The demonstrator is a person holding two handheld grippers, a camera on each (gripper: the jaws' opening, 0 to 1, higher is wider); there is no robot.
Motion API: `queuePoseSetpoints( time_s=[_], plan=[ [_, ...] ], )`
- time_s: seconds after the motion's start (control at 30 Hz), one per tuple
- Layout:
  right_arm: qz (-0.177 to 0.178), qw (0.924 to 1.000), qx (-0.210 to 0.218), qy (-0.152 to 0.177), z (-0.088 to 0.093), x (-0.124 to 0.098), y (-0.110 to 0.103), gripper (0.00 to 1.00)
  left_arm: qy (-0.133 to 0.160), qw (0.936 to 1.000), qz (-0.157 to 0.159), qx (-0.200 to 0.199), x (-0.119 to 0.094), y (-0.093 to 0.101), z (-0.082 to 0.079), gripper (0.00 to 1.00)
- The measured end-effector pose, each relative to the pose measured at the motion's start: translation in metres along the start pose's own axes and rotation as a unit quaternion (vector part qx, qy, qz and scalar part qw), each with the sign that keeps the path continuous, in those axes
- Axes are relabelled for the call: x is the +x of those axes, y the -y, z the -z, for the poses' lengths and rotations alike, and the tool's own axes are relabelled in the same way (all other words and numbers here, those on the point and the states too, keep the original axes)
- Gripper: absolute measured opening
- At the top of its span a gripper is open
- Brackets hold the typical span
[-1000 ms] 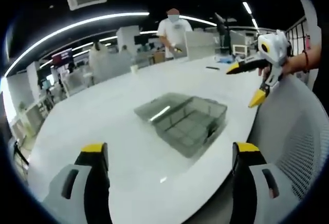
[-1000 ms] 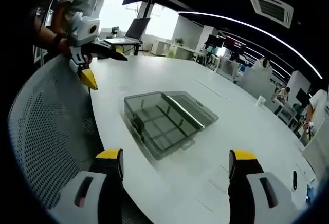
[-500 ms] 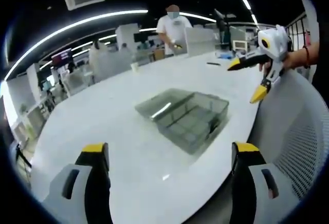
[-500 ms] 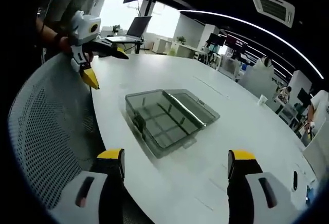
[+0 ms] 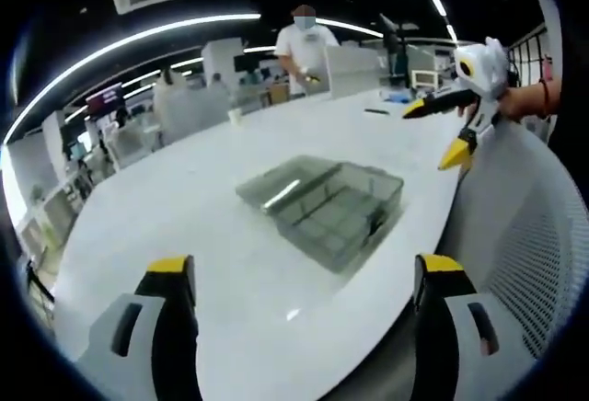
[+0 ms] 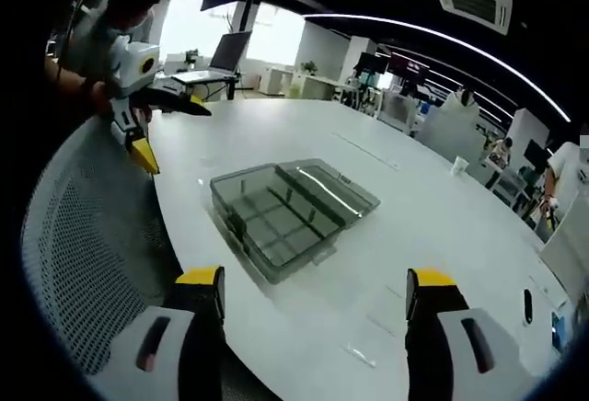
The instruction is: Insert the divider into the dual guide fixture by aligning both edges with the guide slots and pushing it downward to the bottom, including one-sided entry, uneven engagement, binding, and posture correction.
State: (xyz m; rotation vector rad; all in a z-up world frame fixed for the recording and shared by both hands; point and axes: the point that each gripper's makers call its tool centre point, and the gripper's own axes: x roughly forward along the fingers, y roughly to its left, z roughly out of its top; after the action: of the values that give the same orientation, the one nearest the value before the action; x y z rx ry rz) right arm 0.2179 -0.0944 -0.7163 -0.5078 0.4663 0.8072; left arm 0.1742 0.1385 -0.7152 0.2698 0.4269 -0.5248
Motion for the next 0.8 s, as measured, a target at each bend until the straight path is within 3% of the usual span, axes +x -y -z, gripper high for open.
queuePoseSetpoints(
  time_s=[0.1,0.3,0.4,0.53,0.8],
  plan=[
    [0.008,0.9999,0.009,0.012,-0.006,-0.004,0.007,0.77,-0.007,0.9998,0.007,0.015,0.001,0.001,-0.008,0.96],
    [0.015,0.9993,0.033,0.008,-0.005,-0.006,0.017,0.74,0.015,0.9996,0.011,0.019,0.013,0.000,-0.033,0.96],
    [0.022,0.9992,0.033,-0.005,0.001,-0.005,0.023,0.72,0.033,0.9993,0.017,0.010,0.022,0.003,-0.050,0.95],
    [0.025,0.9971,0.067,-0.028,0.013,-0.002,0.031,0.70,0.046,0.9987,0.020,0.002,0.033,0.009,-0.064,0.92],
    [0.012,0.9949,0.073,-0.069,0.031,0.004,0.030,0.67,0.060,0.9970,0.049,-0.006,0.052,0.033,-0.086,0.91]
  ],
)
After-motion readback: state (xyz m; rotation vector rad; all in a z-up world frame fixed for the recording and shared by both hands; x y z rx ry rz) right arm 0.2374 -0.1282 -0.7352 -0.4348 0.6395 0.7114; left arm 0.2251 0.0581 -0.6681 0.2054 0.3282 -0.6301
